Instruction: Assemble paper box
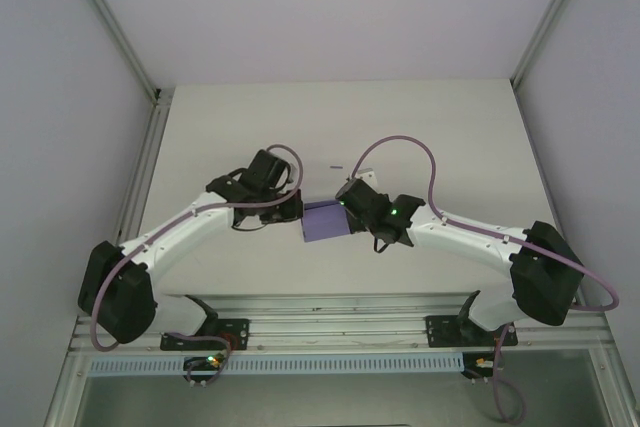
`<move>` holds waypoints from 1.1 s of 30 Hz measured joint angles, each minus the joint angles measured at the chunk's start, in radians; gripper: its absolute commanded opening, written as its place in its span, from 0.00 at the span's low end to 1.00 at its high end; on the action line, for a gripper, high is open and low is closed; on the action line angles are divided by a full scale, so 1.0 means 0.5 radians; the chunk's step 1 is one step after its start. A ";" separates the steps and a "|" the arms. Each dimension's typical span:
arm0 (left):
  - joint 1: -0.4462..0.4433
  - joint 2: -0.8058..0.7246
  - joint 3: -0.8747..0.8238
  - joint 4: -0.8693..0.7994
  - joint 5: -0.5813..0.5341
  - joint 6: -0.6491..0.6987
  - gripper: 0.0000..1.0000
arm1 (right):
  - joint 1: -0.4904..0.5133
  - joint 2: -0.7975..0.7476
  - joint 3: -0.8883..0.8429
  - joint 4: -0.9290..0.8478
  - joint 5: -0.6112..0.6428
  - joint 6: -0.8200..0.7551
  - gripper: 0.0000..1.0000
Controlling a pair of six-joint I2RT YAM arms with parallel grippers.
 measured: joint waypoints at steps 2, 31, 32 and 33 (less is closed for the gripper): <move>-0.036 -0.002 0.005 -0.011 -0.057 -0.005 0.00 | 0.004 0.000 -0.004 -0.001 0.014 0.007 0.00; -0.291 0.091 -0.022 0.134 -0.456 -0.036 0.00 | -0.151 -0.520 -0.304 0.221 -0.407 0.117 0.67; -0.296 0.098 -0.013 0.134 -0.468 -0.035 0.00 | -0.156 -0.549 -0.304 0.236 -0.423 0.119 0.68; -0.301 0.107 -0.010 0.134 -0.476 -0.036 0.00 | -0.161 -0.578 -0.304 0.245 -0.426 0.126 0.68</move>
